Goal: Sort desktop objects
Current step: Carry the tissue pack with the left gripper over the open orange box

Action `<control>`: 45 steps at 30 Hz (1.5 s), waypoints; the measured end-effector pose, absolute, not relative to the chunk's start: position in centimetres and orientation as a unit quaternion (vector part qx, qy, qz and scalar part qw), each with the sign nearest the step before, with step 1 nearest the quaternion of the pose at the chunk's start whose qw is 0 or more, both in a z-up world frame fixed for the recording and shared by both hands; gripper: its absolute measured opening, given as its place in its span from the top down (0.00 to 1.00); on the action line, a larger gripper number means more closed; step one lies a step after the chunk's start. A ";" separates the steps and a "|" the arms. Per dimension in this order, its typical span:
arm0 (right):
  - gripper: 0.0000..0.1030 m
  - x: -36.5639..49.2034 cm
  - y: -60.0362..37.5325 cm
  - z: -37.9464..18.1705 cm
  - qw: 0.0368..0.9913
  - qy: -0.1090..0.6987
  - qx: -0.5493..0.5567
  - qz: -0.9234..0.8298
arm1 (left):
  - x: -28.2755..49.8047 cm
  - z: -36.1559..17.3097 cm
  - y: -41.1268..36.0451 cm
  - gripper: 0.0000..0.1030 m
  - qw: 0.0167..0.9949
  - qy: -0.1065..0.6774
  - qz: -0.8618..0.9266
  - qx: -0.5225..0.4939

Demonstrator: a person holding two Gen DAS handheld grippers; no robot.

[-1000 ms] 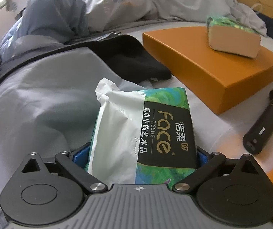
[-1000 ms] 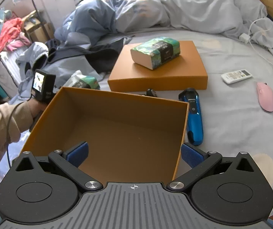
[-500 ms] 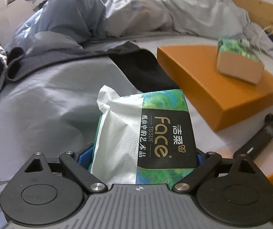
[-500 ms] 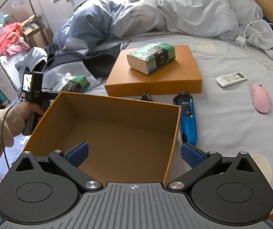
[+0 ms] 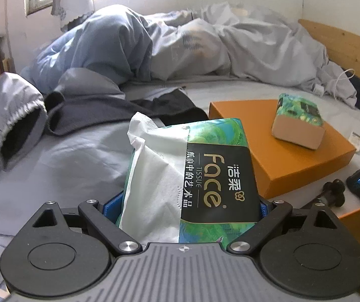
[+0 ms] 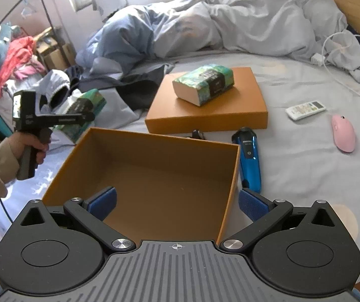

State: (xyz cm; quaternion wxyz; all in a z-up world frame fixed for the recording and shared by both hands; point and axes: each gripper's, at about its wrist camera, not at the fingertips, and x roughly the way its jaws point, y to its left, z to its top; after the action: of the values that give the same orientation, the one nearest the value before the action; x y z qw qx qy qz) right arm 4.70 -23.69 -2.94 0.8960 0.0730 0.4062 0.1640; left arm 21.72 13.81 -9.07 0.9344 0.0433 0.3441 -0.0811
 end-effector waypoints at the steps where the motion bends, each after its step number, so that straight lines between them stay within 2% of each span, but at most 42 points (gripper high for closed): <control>1: 0.00 4.6 -23.7 -2.8 0.897 0.404 0.074 0.165 | 21.4 -8.7 13.9 0.08 0.935 0.342 -0.080 0.041; 24: 0.00 0.7 -25.1 0.2 0.907 0.370 0.079 0.182 | 12.2 -1.1 11.2 0.08 0.953 0.291 -0.086 0.028; 37: 0.00 -1.1 -25.3 1.0 0.910 0.364 0.071 0.184 | 7.9 -2.1 6.2 0.09 0.953 0.289 -0.087 0.030; 45: 0.00 -2.1 -25.4 1.1 0.911 0.363 0.066 0.184 | 6.2 -3.9 3.9 0.09 0.943 0.318 -0.095 0.014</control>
State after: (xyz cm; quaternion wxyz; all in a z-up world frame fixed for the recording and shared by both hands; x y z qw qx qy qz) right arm -2.14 -25.39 1.13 0.9111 0.0663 0.3629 0.1837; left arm 6.22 3.92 -3.90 0.9434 0.0143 0.3177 -0.0945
